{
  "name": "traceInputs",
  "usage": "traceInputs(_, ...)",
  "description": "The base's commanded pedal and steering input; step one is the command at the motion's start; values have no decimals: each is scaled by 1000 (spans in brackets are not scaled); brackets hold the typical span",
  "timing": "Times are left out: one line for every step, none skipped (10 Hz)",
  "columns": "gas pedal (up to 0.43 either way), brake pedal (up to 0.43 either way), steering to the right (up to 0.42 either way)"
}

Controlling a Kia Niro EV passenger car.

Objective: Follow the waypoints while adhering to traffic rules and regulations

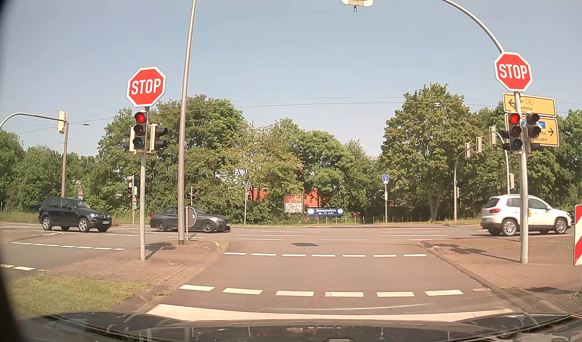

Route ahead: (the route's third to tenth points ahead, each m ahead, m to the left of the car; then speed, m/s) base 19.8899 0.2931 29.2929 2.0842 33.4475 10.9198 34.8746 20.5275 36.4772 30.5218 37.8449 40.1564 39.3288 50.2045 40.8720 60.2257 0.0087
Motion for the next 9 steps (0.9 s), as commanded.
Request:
traceInputs(0,244,1)
traceInputs(0,244,1)
traceInputs(0,250,1)
traceInputs(0,244,1)
traceInputs(0,244,1)
traceInputs(0,250,1)
traceInputs(0,250,1)
traceInputs(0,250,1)
traceInputs(0,250,1)
